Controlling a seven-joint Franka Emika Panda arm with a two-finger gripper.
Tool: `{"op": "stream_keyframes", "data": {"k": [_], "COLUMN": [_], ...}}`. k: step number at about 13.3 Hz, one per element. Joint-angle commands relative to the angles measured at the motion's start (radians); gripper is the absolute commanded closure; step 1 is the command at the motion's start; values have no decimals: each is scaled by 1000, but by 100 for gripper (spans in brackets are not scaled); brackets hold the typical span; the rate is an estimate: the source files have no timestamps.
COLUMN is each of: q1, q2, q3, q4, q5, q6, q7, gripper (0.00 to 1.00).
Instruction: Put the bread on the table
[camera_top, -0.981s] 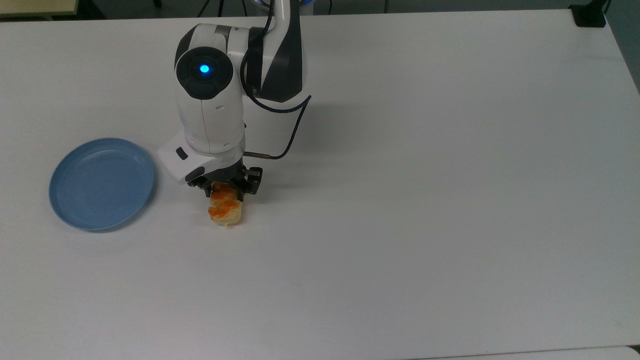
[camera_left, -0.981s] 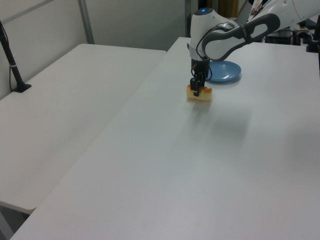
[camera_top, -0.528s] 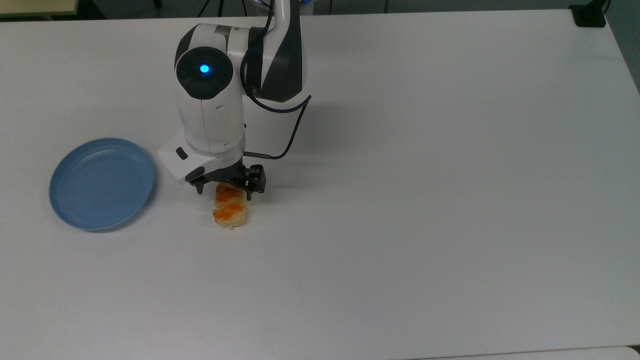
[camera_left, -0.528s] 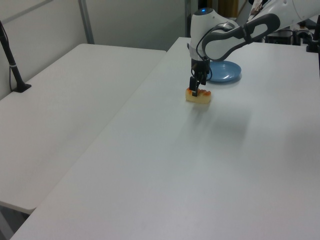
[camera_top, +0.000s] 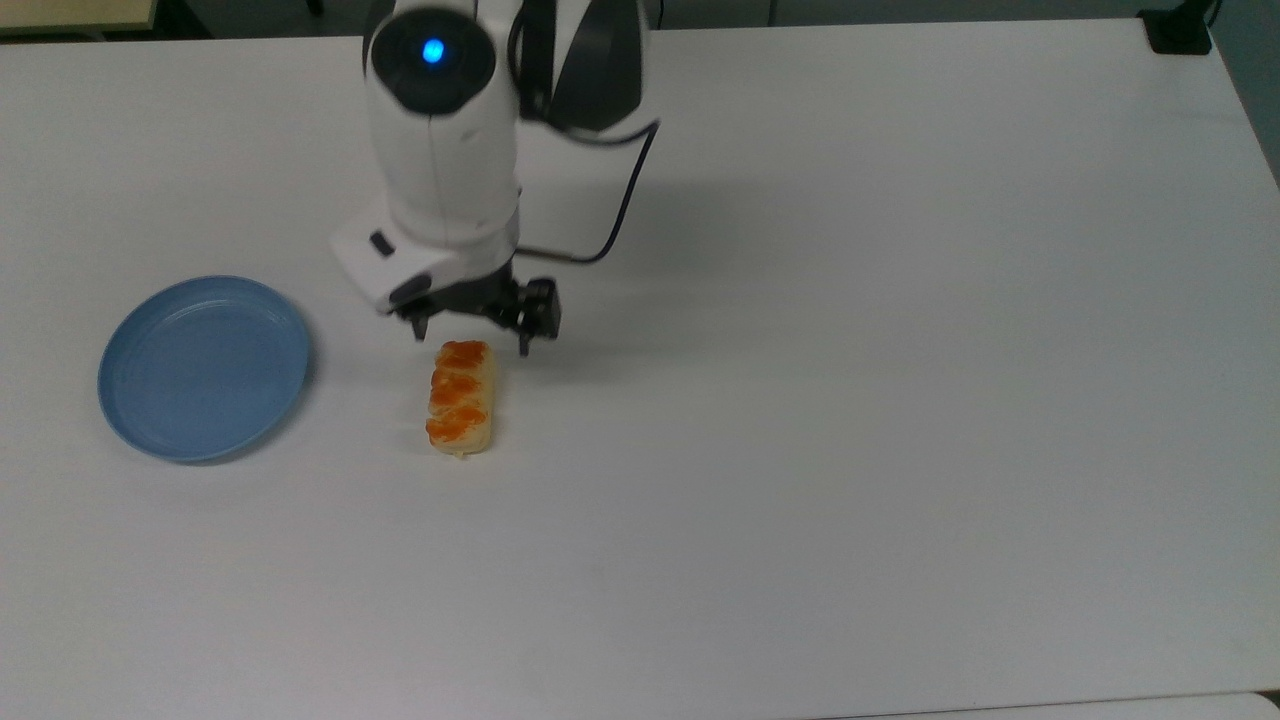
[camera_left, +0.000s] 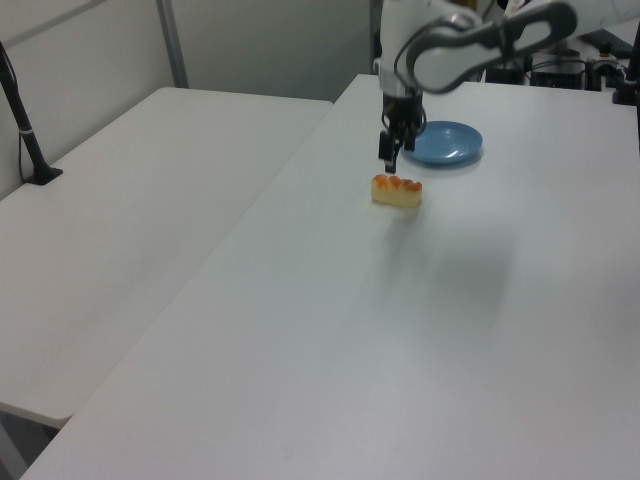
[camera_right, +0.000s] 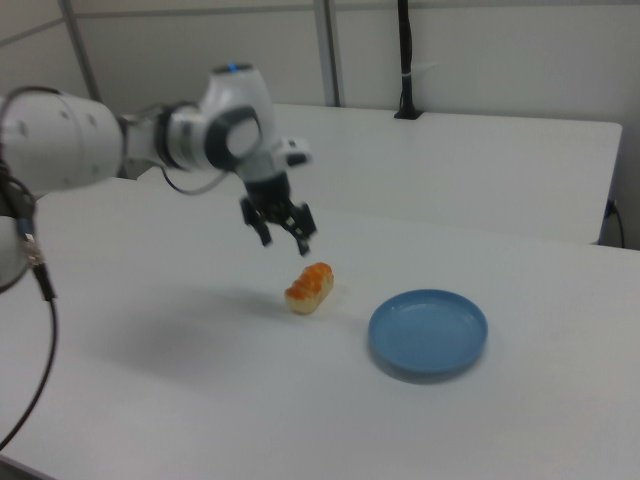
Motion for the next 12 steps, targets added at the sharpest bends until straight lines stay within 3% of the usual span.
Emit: {"op": "stream_keyframes", "data": {"k": [1,6,12], "q1": [58,58,55], "q2": [-214,-365,-380], "q3": [-11,-9,-9], "q4": [-48,-72,-69], "q5": [-28,-27,-25], "q6": [-207,-376,-408], "q7": [52,22,6], "gripper": [0,0,0]}}
